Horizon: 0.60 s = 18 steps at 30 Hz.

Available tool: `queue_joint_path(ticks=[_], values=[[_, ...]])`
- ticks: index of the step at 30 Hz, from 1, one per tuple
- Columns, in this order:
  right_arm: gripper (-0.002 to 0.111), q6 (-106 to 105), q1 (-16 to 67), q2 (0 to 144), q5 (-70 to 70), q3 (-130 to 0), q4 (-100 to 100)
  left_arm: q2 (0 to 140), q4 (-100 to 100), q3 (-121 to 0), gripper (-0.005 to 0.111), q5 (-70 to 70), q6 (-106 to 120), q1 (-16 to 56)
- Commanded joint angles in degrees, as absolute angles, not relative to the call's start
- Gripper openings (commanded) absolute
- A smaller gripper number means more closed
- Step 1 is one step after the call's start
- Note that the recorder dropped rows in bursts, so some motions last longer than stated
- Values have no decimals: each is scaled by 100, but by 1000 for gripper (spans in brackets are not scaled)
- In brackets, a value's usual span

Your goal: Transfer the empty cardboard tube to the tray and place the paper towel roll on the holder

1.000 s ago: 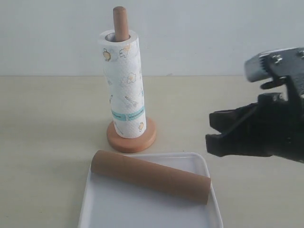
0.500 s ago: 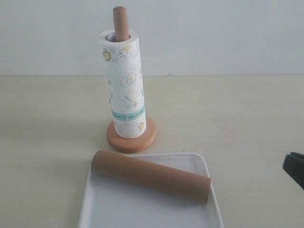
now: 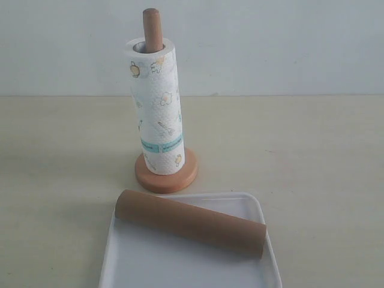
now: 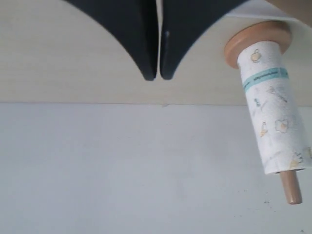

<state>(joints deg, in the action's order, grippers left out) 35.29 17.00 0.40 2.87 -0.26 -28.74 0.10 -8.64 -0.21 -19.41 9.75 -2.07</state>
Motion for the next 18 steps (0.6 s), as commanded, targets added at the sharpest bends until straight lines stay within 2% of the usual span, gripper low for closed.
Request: queue_joint_path(ticks=[1,7,13,15,18], values=[[1,3502,1379,0,329,0,-2896,0,-856,0,4,-1930,1012,-226],[1,3611,1367,0,329,0,-2884,0,-856,0,4,-1930,1012,-226],[1,4599,1367,0,279,0,-2760,0,-856,0,4,-1930,1012,-226],[1,4342,1367,0,279,0,-2105,0,-856,0,4,-1930,1012,-226],[1,2574,1367,0,279,0,-202,0,-856,0,4,-1930,1012,-226]])
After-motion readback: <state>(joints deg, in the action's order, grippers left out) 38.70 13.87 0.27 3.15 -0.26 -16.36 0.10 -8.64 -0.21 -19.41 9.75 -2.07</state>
